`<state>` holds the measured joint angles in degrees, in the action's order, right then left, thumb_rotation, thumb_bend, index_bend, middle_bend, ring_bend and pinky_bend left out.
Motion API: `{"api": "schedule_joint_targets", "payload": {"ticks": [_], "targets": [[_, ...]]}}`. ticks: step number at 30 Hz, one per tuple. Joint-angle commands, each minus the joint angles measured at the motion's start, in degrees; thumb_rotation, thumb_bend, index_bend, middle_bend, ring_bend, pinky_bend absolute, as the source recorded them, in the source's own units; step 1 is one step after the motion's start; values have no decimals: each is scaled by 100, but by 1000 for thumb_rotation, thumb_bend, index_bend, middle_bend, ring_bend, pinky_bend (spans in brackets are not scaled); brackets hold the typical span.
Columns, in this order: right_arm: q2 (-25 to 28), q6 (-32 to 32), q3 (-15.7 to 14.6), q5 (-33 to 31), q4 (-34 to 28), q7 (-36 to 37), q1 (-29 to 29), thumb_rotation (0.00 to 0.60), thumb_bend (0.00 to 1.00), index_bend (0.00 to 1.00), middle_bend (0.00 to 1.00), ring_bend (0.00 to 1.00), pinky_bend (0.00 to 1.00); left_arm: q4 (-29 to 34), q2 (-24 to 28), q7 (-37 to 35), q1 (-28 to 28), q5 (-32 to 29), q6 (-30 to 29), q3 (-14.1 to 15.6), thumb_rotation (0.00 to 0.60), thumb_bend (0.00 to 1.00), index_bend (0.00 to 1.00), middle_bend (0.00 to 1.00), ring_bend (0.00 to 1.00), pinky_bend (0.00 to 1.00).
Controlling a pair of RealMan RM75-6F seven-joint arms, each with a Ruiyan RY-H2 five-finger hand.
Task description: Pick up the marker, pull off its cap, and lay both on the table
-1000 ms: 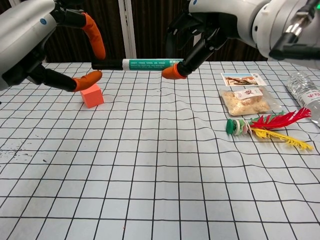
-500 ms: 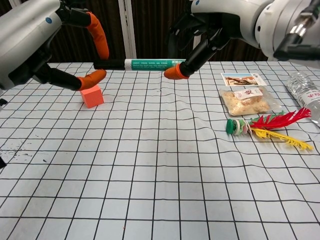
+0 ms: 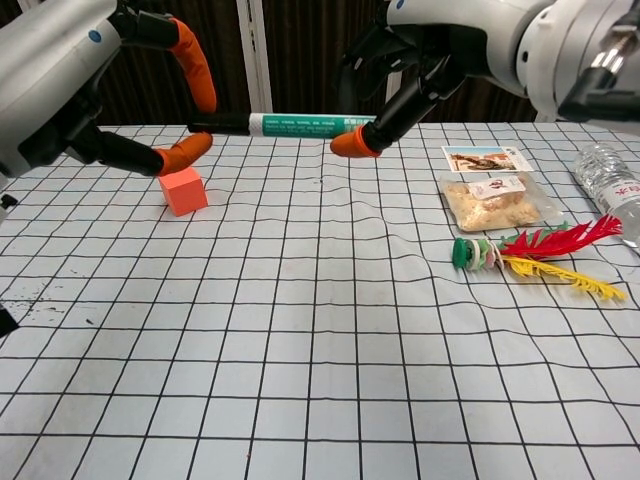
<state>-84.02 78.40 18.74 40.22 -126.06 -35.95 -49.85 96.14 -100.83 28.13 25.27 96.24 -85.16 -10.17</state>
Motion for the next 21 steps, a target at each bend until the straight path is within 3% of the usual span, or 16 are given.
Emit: {"api": "schedule_joint_targets", "payload": {"ticks": [1, 21], "targets": [[21, -10, -13, -4, 6, 14, 10, 600, 508, 761, 211, 230, 53, 10, 14, -4, -10, -13, -10, -1, 600, 558, 605, 348, 0, 47], [200, -165, -88, 130, 177, 499, 224, 600, 508, 763, 212, 231, 53, -148, 173, -583, -214, 153, -433, 117, 600, 558, 607, 351, 0, 47]]}}
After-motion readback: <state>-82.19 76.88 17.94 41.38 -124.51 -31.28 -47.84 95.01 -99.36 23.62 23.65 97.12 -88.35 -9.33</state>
